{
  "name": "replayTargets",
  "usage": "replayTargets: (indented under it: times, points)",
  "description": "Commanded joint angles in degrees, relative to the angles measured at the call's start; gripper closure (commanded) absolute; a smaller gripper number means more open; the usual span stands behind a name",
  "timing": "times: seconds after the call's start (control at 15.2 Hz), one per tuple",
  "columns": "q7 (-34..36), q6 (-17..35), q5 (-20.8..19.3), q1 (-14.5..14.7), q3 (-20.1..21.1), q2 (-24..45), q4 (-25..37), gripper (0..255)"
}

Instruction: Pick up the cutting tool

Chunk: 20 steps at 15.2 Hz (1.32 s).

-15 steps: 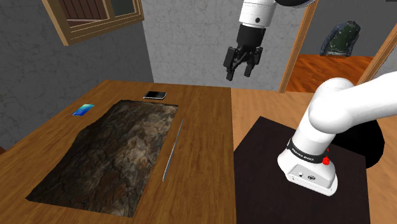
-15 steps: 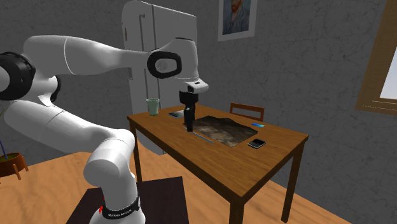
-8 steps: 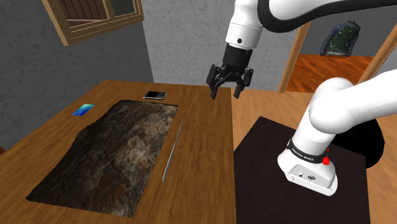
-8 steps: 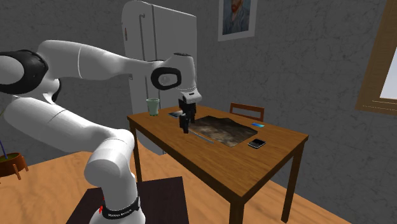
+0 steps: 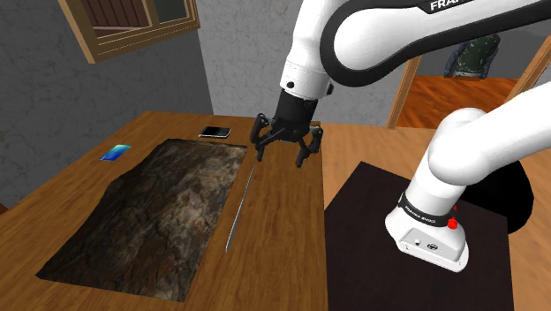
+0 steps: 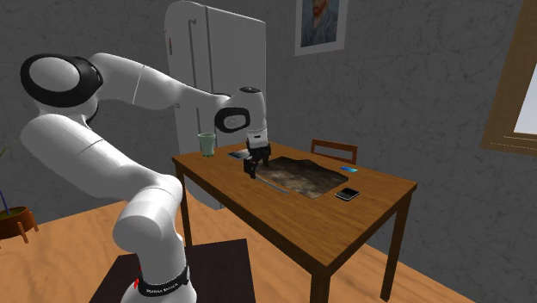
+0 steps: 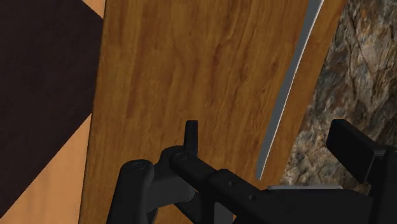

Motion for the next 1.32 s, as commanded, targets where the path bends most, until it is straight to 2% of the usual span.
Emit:
replayTargets:
  times: [0.0,0.33,0.86,0.99,1.06,1.25]
  points:
    - [4.31,4.75,2.51,-1.31,4.02,4.06,1.29,0]
    - [15.51,15.08,4.7,-6.96,14.28,14.52,6.82,0]
    - [14.17,22.9,6.06,-8.06,18.18,19.88,4.4,0]
    - [14.17,22.9,6.07,-8.06,18.18,19.88,4.4,0]
    - [14.14,22.92,6.08,-8.06,18.17,19.89,4.38,255]
    - [14.15,22.89,6.08,-8.04,18.16,19.86,4.38,255]
